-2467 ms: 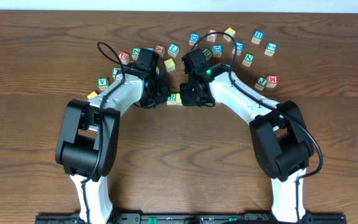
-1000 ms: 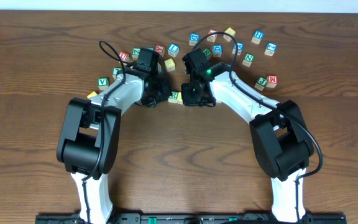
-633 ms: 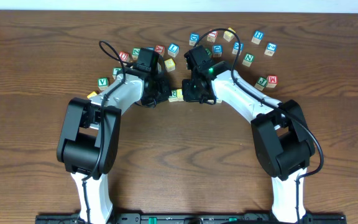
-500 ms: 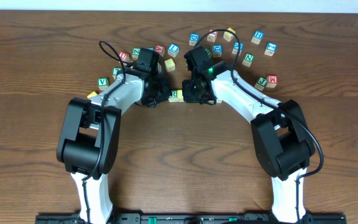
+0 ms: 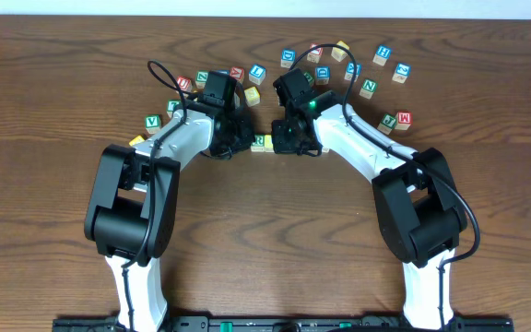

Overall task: Spell out ROBOT
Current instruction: 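Lift the right gripper and move it to the T end of the row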

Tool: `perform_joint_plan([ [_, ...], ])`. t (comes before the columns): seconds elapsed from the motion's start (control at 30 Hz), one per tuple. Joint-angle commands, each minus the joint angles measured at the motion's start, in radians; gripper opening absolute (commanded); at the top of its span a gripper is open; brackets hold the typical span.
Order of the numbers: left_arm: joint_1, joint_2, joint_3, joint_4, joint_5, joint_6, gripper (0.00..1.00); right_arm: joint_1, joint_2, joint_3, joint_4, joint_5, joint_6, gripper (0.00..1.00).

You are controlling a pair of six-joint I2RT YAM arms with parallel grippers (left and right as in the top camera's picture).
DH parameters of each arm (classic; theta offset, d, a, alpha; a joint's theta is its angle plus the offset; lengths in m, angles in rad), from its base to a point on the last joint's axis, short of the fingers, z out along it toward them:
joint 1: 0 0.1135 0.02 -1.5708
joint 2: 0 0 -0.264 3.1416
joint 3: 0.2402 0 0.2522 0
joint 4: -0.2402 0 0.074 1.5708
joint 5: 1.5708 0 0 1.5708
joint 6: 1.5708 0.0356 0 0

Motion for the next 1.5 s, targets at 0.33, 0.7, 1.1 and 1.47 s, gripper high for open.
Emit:
perform_joint_plan([
  [0.33,-0.004,0.029,-0.006,-0.005,0.009,0.009,0.07,-0.037,-0.127,0.025,0.001,0.122,0.004,0.01],
  [0.7,-0.004,0.029,-0.006,-0.005,0.009,0.009,0.08,-0.082,-0.021,0.023,0.09,0.166,-0.008,0.01],
  [1.1,-0.004,0.029,-0.006,-0.005,0.009,0.01,0.07,-0.139,-0.028,0.026,0.056,0.14,0.012,0.01],
  [1.47,-0.004,0.029,-0.006,-0.005,0.009,0.01,0.07,-0.211,-0.08,0.024,-0.12,0.097,0.027,0.01],
])
